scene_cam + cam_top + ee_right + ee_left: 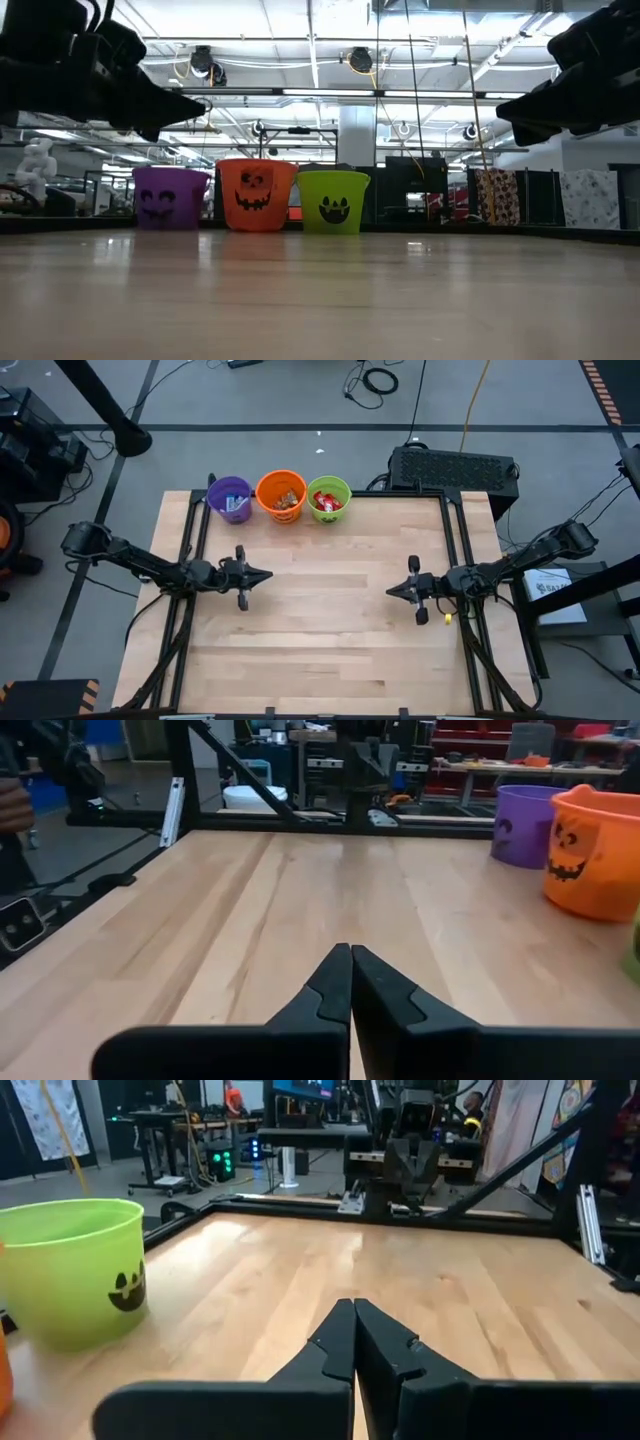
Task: Sort candy by brand, put in halloween buckets
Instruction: Return to Home Position
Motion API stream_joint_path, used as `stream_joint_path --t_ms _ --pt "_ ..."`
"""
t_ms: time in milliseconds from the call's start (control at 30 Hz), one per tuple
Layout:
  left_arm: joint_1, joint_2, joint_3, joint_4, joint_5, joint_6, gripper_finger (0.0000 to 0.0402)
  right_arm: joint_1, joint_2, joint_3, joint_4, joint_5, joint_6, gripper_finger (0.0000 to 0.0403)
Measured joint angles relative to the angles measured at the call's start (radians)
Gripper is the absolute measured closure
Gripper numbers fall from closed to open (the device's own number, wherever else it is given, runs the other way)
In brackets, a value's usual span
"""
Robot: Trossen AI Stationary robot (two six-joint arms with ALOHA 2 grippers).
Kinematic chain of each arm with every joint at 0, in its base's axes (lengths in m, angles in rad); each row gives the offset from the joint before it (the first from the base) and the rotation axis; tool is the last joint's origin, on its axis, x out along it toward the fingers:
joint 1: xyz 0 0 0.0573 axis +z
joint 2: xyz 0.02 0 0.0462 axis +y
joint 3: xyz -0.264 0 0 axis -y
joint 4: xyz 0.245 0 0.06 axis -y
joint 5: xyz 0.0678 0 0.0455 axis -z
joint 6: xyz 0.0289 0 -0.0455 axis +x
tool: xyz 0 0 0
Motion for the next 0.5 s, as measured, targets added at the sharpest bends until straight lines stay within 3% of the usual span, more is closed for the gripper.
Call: stream_joint_path --t_ms 300,500 --pt "0.001 -0.035 0.000 0.007 0.004 0.016 0.0398 0.000 -0.029 0.000 -0.035 -0.023 -0.004 0.0403" --pt "0.001 -0.116 0.000 -0.035 -0.004 0.027 0.0398 0.000 -0.186 0.000 -0.195 -0.051 0.016 0.0403"
